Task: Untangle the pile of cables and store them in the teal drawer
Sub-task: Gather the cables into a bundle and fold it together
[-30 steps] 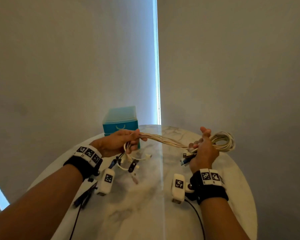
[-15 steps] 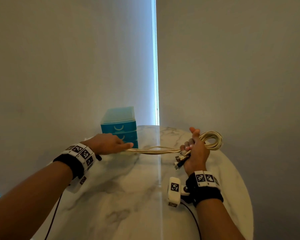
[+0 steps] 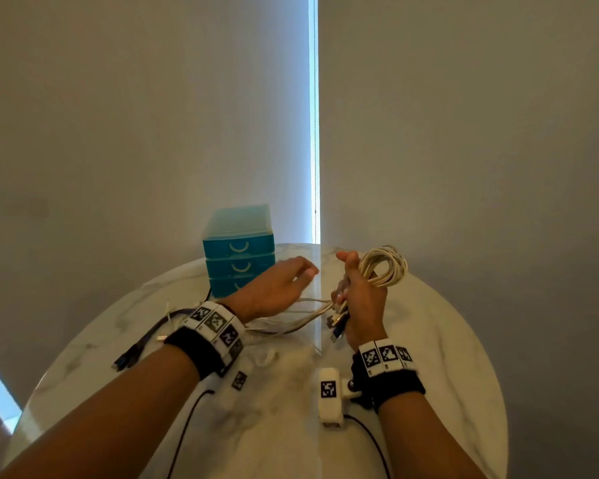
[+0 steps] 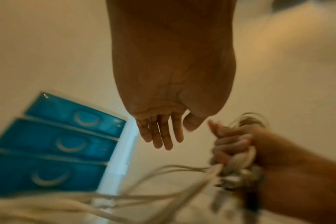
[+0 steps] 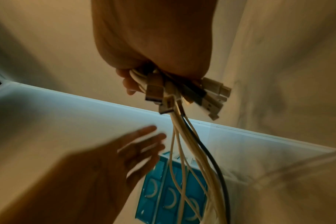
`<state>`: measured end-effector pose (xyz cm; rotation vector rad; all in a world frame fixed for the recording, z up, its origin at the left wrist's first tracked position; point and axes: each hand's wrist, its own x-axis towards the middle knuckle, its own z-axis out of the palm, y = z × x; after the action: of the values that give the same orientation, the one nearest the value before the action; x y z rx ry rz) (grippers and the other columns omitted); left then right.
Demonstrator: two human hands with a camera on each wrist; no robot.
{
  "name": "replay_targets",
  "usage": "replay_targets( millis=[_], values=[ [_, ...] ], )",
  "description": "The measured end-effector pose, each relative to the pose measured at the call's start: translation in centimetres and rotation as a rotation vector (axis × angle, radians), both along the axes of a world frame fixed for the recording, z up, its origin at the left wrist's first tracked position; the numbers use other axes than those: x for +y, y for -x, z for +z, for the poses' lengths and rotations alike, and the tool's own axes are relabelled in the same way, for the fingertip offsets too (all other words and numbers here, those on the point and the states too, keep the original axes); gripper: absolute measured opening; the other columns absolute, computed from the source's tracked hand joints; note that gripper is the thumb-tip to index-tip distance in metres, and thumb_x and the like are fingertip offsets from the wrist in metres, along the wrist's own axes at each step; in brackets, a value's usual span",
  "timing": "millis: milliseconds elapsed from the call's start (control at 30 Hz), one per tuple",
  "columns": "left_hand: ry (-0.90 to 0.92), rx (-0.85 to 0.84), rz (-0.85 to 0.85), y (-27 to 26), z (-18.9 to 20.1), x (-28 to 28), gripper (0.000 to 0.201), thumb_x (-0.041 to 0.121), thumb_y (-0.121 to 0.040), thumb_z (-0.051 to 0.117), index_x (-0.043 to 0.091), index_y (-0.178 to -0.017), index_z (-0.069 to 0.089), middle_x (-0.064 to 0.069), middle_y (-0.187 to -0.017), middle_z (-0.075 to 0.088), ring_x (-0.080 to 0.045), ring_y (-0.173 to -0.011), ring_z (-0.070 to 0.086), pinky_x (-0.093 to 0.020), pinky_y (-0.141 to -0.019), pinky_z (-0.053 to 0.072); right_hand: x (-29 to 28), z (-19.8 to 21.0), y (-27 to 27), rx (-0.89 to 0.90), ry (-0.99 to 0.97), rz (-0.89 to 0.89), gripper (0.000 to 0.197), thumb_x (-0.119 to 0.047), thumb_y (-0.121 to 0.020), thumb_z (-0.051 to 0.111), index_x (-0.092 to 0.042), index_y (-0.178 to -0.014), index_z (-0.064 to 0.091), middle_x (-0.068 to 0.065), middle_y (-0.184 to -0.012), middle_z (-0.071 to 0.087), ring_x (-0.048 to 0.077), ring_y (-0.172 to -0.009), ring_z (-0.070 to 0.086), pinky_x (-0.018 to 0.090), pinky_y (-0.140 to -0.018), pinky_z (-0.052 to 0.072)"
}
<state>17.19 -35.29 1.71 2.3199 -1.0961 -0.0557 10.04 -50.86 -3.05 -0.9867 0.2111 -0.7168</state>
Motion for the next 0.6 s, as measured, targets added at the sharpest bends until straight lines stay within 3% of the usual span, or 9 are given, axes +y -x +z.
replay_targets(
  millis=[67,133,167,233,267,300,367,500,600],
  values=[
    [0.015,0.220,-0.073,2.4,-0.3,-2.3,0.067,0.067,-0.110,0.019,0.024,-0.146,0.055,-0.002,-0.152,0.059,-0.019,-0.136,0.056,-0.041,-0.118,0.040,0.3,0.3,0.2,0.008,0.020,-0.011,0.028,-0.041,-0.106,0.063,-0.018,-0.113,0.079,-0.001,-0.058,0.051,0.013,-0.052,0.051,0.032,-0.053,0.048],
    [-0.050,0.367,-0.115,3.2,-1.5,-3.5,0.083,0.077,-0.103,0.004,0.030,-0.149,0.055,-0.003,-0.149,0.062,-0.019,-0.133,0.058,-0.040,-0.117,0.036,0.1,0.4,0.4,0.035,0.032,-0.042,0.027,-0.043,-0.105,0.063,-0.023,-0.111,0.080,0.001,-0.061,0.053,0.015,-0.059,0.056,0.035,-0.064,0.056],
    [-0.088,0.366,-0.108,3.2,-2.0,-3.6,0.086,0.076,-0.102,0.001,0.029,-0.139,0.063,-0.005,-0.135,0.070,-0.019,-0.121,0.065,-0.038,-0.110,0.040,-0.2,0.4,0.4,0.039,0.016,-0.050,0.026,-0.044,-0.104,0.064,-0.024,-0.110,0.080,0.001,-0.061,0.052,0.015,-0.059,0.056,0.036,-0.065,0.056],
    [-0.121,0.281,-0.024,2.8,-2.7,-3.2,0.091,0.080,-0.098,0.002,0.026,-0.116,0.072,-0.006,-0.096,0.072,-0.019,-0.090,0.068,-0.034,-0.093,0.050,-0.9,0.3,0.2,0.029,-0.061,-0.040,0.026,-0.043,-0.103,0.066,-0.022,-0.111,0.080,0.001,-0.059,0.048,0.015,-0.054,0.051,0.037,-0.059,0.050],
    [-0.126,0.250,0.007,2.4,-3.0,-3.0,0.095,0.084,-0.094,0.005,0.024,-0.120,0.073,-0.006,-0.087,0.067,-0.018,-0.081,0.065,-0.033,-0.085,0.054,-1.1,0.3,0.2,0.029,-0.100,-0.031,0.027,-0.042,-0.102,0.067,-0.020,-0.112,0.080,0.001,-0.058,0.047,0.016,-0.053,0.049,0.036,-0.057,0.048],
    [-0.136,0.241,0.016,1.8,-3.4,-2.8,0.097,0.088,-0.092,0.008,0.023,-0.128,0.071,-0.005,-0.083,0.062,-0.017,-0.075,0.061,-0.030,-0.078,0.056,-1.3,0.2,0.2,0.035,-0.128,-0.029,0.026,-0.041,-0.102,0.068,-0.020,-0.112,0.080,0.002,-0.058,0.047,0.016,-0.052,0.049,0.035,-0.057,0.047],
    [-0.154,0.222,0.002,1.1,-3.7,-2.4,0.094,0.090,-0.092,0.014,0.024,-0.128,0.070,-0.003,-0.081,0.060,-0.015,-0.070,0.057,-0.029,-0.070,0.055,-1.3,0.2,0.3,0.066,-0.101,-0.053,0.024,-0.041,-0.103,0.067,-0.022,-0.109,0.080,0.001,-0.057,0.050,0.018,-0.053,0.053,0.037,-0.059,0.050],
    [-0.141,0.099,0.024,0.5,-3.0,-1.2,0.074,0.079,-0.100,0.023,0.021,-0.110,0.068,-0.001,-0.091,0.068,-0.016,-0.073,0.063,-0.026,-0.066,0.055,-2.1,0.2,0.4,0.131,-0.008,-0.162,0.022,-0.039,-0.108,0.061,-0.025,-0.106,0.078,0.002,-0.055,0.056,0.021,-0.055,0.065,0.034,-0.054,0.053],
    [-0.240,-0.090,0.031,0.4,-3.0,-0.1,0.075,0.075,-0.103,0.020,0.021,-0.088,0.069,0.002,-0.079,0.066,-0.016,-0.071,0.062,-0.031,-0.079,0.057,-2.5,0.5,0.7,0.171,0.016,-0.251,0.023,-0.036,-0.109,0.060,-0.022,-0.104,0.077,0.003,-0.055,0.057,0.019,-0.048,0.059,0.033,-0.052,0.053]
  ],
)
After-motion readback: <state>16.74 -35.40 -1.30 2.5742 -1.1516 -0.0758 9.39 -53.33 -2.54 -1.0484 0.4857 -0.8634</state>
